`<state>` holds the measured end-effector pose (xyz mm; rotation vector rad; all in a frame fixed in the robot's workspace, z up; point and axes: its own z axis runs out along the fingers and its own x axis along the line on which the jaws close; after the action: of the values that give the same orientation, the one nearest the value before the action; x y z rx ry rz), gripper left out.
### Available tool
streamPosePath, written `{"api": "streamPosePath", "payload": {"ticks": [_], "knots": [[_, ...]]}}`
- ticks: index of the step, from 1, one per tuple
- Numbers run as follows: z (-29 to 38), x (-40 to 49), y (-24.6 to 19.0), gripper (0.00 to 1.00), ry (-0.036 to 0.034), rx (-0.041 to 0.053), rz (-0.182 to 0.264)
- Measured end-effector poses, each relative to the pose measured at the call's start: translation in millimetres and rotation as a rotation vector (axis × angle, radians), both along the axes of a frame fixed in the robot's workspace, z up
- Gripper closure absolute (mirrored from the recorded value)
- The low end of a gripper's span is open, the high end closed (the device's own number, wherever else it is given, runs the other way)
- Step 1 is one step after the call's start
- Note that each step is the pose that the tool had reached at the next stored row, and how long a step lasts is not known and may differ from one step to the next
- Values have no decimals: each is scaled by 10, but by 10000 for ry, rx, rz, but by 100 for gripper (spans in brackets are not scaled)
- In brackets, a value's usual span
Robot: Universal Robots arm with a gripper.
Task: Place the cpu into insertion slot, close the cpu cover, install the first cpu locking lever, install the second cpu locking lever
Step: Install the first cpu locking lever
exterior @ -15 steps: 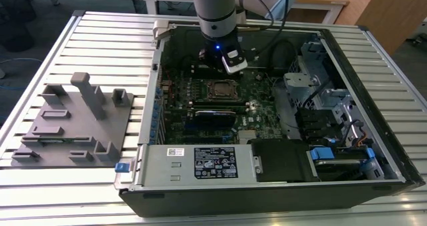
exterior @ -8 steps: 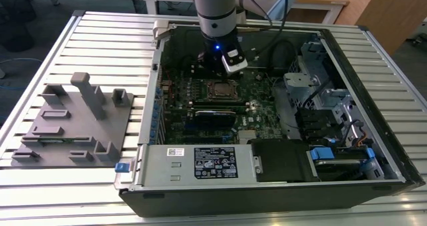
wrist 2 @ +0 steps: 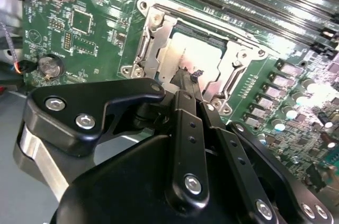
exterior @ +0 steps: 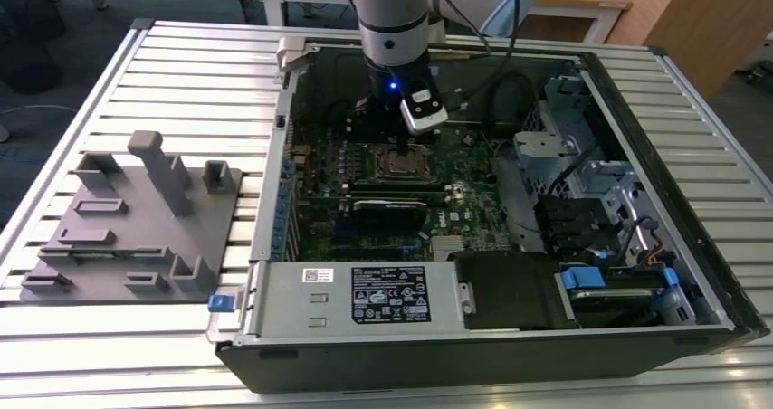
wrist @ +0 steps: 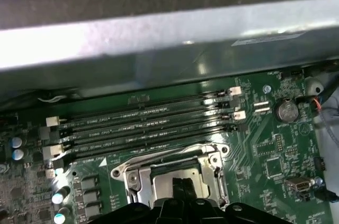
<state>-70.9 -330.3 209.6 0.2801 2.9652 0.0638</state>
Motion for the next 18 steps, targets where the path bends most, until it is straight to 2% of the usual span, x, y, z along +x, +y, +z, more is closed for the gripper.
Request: {"api": "streamPosePath", "payload": {"ticks": [3,4,6,7,15,18], "knots": [[1,1,0,90,6,-1,1],[0,2,0,90,26,0,3],[-2,5,1,90,234,-6,2],[-2,5,0,90,299,-7,2],[-3,10,0,90,322,-4,3],[-2,37,0,90,386,-7,-18]]}}
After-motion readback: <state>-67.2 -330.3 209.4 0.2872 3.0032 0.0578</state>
